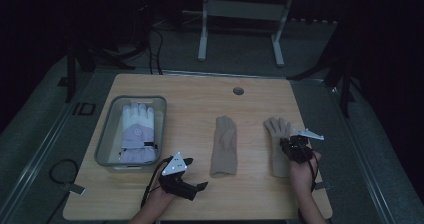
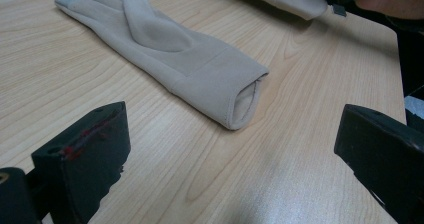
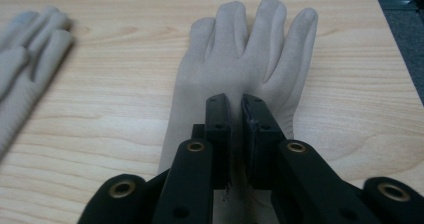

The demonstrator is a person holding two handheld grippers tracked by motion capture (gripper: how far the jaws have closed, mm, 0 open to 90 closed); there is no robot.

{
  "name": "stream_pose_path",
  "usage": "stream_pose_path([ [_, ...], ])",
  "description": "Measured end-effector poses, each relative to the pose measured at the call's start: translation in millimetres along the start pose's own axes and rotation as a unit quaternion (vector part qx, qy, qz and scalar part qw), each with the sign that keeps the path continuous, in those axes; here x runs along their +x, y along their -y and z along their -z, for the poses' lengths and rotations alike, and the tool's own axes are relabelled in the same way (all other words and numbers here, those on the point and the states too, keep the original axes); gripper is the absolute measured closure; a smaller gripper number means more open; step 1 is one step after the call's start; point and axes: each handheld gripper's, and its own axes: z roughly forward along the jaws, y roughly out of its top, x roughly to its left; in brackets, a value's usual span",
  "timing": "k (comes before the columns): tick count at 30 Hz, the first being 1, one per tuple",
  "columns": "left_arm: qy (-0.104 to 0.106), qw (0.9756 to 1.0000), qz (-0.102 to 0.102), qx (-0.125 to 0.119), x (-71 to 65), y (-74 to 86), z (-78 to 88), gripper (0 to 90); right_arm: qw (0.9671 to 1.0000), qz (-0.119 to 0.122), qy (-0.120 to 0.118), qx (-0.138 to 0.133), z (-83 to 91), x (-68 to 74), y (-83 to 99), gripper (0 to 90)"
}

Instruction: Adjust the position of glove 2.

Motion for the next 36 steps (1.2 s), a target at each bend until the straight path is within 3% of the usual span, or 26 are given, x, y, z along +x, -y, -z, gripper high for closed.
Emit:
stream_pose_path([
  [6,0.000,1.0000,-0.001,0.002,-0.6,0.2,-0.5,1.5,0.9995,0.010,-0.002,0.030,-16.8,-3.2,9.5,77.5],
  [11,0.001,1.0000,-0.001,0.004,-0.3,0.9,-1.1,1.5,0.9993,0.007,-0.018,0.033,-17.9,-7.4,9.5,67.1],
  [13,0.001,1.0000,0.001,0.004,-0.5,1.0,-1.0,1.5,0.9991,0.018,-0.024,0.029,-14.7,-9.9,6.6,63.4],
  [16,0.000,1.0000,0.001,0.003,-0.7,0.8,-0.3,1.5,0.9971,0.052,-0.054,0.011,-7.3,-16.1,1.2,58.7],
  [18,0.000,1.0000,0.001,0.003,-0.4,0.7,0.1,1.5,0.9933,0.089,-0.073,0.007,-4.5,-20.0,-0.1,53.9],
  [21,-0.001,1.0000,0.000,0.003,-0.4,0.7,0.3,1.5,0.9883,0.126,-0.084,0.016,-3.7,-26.9,1.1,52.6],
  [26,-0.002,1.0000,0.001,0.005,-0.1,1.3,-1.0,1.5,0.9850,0.138,-0.101,0.026,-3.4,-36.0,7.9,54.7],
  [32,0.000,1.0000,0.002,0.004,-0.6,1.3,-1.5,1.5,0.9824,0.146,-0.110,0.040,-11.5,-34.8,17.6,57.2],
  [34,-0.002,1.0000,0.001,0.005,-0.4,1.5,-1.4,1.5,0.9829,0.150,-0.102,0.032,-11.6,-33.4,19.6,64.9],
  [35,-0.004,1.0000,0.000,0.006,-0.1,1.6,-1.3,1.5,0.9849,0.141,-0.095,0.033,-10.9,-32.9,19.5,76.6],
  [36,-0.003,1.0000,0.002,0.007,0.3,1.8,-1.3,1.5,0.9865,0.135,-0.086,0.035,-10.2,-31.9,19.3,80.1],
])
